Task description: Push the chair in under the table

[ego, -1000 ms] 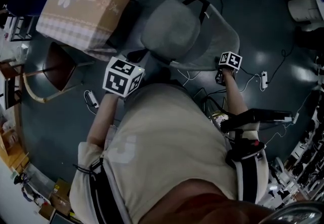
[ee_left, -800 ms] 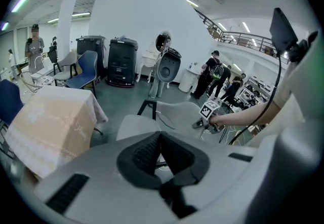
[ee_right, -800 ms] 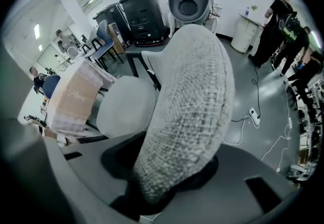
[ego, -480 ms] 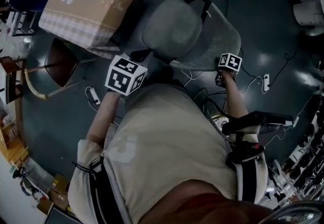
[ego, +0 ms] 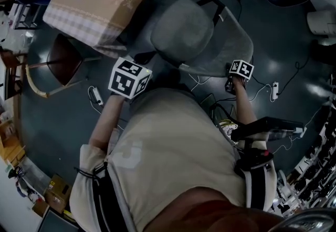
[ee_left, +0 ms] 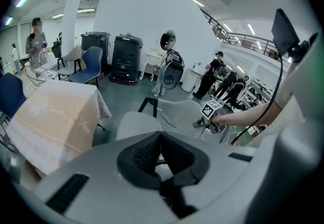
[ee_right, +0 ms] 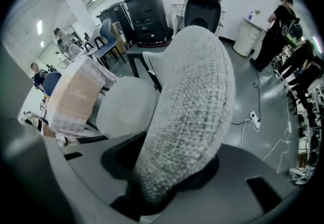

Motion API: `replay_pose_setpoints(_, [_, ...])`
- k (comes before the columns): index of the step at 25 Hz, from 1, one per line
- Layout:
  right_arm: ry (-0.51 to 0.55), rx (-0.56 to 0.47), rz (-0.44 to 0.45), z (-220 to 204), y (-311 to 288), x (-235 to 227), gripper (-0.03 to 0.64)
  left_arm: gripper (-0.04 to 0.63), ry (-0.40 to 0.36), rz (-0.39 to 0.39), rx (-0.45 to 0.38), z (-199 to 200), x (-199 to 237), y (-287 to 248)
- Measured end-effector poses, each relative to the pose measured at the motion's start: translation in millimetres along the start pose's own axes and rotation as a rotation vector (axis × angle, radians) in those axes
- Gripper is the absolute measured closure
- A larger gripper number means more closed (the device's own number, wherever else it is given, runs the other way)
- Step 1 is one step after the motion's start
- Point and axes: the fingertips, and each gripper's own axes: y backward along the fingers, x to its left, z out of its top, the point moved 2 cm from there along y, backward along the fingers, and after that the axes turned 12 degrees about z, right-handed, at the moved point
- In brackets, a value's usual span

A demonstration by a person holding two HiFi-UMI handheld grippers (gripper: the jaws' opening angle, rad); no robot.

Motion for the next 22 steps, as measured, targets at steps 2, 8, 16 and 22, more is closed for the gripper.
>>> replay_pose_setpoints(2, [-0.001,0.0,-0.001,-0.9,0.9,0.9,0.451,0.588,-0.005,-0.006,0.004,0.1,-1.3,0.1])
replay_pose_setpoints(8, [0.017,0.008,-0.001,2.0,-3.2,1.3,0.449,0.588,-0.017,-0.016,0.024,-4.4,-6.8,-5.1])
replay_pose_setpoints(16, [0.019,0.006,0.004,-0.4,-4.9,1.1,0.446,0.588,-0.047,-0.036,0.041,-5.5,-17.8,-8.1])
replay_pose_setpoints(22, [0.035,0.01,0.005,7.6,-7.3,2.3,0.442,0.588,-0.051,-0.041,0.058,-10.1,-25.8,-9.2])
